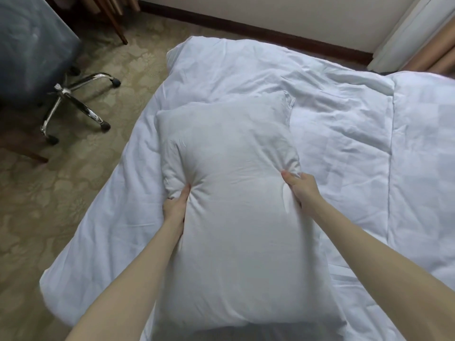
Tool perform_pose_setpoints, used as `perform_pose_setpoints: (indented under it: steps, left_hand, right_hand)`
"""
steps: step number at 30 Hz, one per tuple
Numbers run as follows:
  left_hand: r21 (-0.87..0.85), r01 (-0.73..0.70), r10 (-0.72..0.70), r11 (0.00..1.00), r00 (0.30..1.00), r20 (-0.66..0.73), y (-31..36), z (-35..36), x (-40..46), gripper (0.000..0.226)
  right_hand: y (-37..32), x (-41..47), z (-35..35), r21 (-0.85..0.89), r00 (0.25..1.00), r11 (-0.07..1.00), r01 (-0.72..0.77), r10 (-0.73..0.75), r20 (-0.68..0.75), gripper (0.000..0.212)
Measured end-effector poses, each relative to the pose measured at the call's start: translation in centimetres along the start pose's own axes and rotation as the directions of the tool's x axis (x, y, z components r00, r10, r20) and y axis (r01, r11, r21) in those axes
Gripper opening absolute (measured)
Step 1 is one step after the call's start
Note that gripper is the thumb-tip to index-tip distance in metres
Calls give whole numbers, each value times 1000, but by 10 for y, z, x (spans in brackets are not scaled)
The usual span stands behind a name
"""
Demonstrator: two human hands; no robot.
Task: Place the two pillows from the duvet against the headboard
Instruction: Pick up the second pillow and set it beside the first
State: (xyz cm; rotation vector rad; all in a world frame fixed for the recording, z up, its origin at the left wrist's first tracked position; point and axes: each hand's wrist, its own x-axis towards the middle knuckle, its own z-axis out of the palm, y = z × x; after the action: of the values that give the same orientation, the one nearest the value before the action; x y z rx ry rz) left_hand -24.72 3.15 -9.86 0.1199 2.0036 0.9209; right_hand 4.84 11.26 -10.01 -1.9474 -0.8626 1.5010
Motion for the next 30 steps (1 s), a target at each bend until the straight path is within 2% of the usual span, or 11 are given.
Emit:
perform_pose_setpoints:
  steps: [2, 6, 9, 11, 13, 16, 20, 25, 30]
  left_hand:
    - [-12, -13, 13, 1000, 1000, 0, -3, 1, -14, 76]
    - [-32, -35, 36, 999, 998, 47, -13, 10, -49, 75]
    - [-73, -53, 62, 996, 991, 120, -19, 23, -82, 49]
    - [-106, -90, 106, 990, 982, 158, -20, 32, -107, 45]
    - [-127, -144, 166, 981, 969, 181, -22, 43, -131, 52]
    - [-132, -214, 240, 968, 943, 231, -22, 59, -169, 43]
    - [-142, -306, 336, 941, 886, 319, -28, 74, -218, 44]
    - [-184, -409, 448, 894, 816, 366, -46, 82, -273, 48]
    - [-195, -465, 503, 864, 778, 376, -85, 90, -329, 47]
  right_hand:
    - [-1, -16, -13, -61, 997, 997, 55, -57, -45, 38]
    - [-2, -48, -53, -168, 978, 978, 127, -152, -144, 53]
    - [-7, -74, -94, -264, 948, 949, 174, -234, -216, 53]
    - [-11, -94, -125, -312, 922, 930, 197, -284, -264, 53]
    - [-11, -116, -156, -322, 894, 919, 225, -327, -307, 57]
    - [-3, -154, -201, -319, 844, 914, 252, -369, -390, 59]
    - [24, -205, -252, -275, 786, 920, 278, -383, -485, 55]
    - [61, -254, -300, -260, 724, 907, 332, -421, -546, 57]
    - [96, -295, -351, -302, 683, 897, 321, -441, -582, 58]
